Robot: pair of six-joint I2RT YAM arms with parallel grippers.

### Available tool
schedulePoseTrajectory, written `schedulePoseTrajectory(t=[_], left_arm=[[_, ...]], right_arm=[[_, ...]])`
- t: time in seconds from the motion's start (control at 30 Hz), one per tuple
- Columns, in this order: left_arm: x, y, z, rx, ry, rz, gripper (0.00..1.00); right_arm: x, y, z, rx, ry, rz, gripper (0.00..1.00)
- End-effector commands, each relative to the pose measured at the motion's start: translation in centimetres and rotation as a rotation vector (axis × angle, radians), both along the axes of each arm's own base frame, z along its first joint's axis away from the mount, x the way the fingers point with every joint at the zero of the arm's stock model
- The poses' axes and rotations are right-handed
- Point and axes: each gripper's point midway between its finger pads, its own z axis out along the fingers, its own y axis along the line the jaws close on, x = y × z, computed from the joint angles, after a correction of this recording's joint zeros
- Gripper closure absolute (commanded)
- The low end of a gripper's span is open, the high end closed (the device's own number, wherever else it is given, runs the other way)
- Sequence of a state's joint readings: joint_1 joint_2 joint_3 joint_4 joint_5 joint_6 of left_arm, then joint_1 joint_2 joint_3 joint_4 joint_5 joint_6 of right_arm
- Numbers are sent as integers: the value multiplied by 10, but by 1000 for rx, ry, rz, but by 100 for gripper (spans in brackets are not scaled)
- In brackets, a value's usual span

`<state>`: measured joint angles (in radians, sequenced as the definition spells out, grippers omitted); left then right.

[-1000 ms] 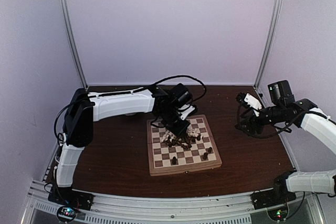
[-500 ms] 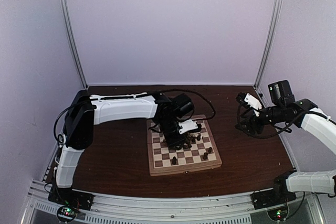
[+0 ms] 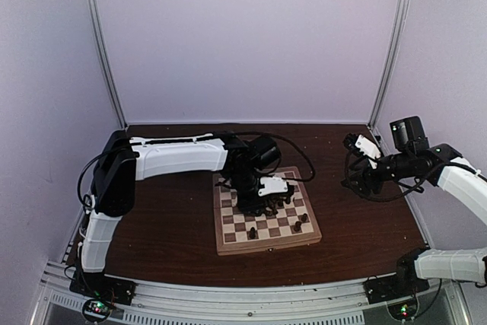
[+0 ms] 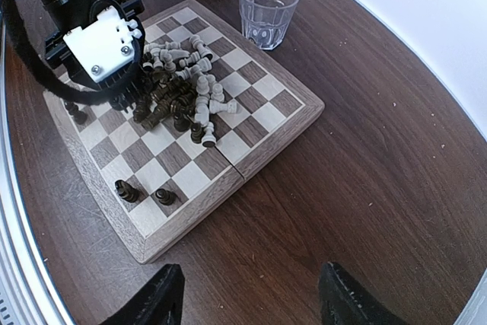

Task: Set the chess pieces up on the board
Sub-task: Pick up the king from the chessboard.

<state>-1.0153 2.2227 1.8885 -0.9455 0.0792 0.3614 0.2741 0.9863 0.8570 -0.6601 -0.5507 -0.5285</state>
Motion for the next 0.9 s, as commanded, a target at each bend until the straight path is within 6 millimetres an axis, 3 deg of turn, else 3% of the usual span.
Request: schedulePoseTrajectory(t=[0.0, 0.3, 0.57, 0.87], left_arm=[[5, -11, 11, -53, -36, -58, 60], [2, -10, -16, -12, -2, -84, 63], [-2, -12, -25, -5, 9, -86, 67], [-4, -9, 8, -36, -33, -91, 68]], right_arm=[[0, -3, -1, -10, -16, -2, 37], [-1, -3, -2, -13, -11, 3, 37], [-1, -3, -3, -15, -6, 5, 37], [0, -2, -4, -16, -6, 8, 37]])
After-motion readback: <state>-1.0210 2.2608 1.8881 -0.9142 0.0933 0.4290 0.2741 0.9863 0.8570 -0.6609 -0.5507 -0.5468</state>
